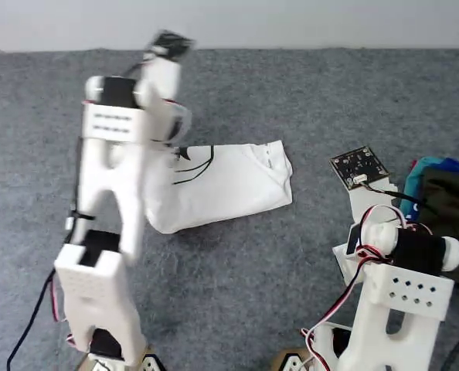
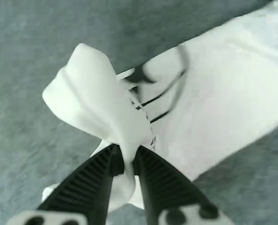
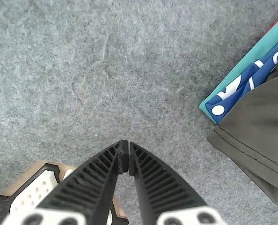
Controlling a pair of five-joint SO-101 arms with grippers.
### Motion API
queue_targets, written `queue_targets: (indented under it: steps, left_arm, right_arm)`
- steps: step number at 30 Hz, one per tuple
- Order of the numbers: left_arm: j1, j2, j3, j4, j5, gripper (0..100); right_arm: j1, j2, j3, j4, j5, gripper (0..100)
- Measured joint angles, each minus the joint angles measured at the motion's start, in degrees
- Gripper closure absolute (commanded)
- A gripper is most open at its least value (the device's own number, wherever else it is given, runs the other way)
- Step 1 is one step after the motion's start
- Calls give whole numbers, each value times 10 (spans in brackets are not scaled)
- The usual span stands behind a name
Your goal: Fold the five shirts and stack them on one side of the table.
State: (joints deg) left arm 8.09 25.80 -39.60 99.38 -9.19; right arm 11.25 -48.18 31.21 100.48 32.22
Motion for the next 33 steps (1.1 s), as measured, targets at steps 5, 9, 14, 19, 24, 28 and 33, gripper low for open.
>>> queue_targets:
  steps: [5, 9, 14, 19, 24, 28, 33]
  left_arm:
    - [91, 11, -1, -38, 33, 987]
    - [141, 63, -1, -87, 51, 987]
    - [176, 108, -1, -152, 53, 931]
    - [181, 116, -3, -162, 87, 767]
    - [172, 113, -55, -107, 115, 750]
    - [137, 112, -107, -56, 115, 787]
    - [50, 112, -128, -31, 113, 976]
  right_arm:
    - [0, 0, 0, 0, 0, 987]
    - [0, 0, 0, 0, 0, 987]
    - [0, 0, 0, 0, 0, 987]
    - [0, 0, 0, 0, 0, 987]
    - [0, 0, 0, 0, 0, 987]
    - [0, 0, 0, 0, 0, 988]
    - [0, 0, 0, 0, 0, 988]
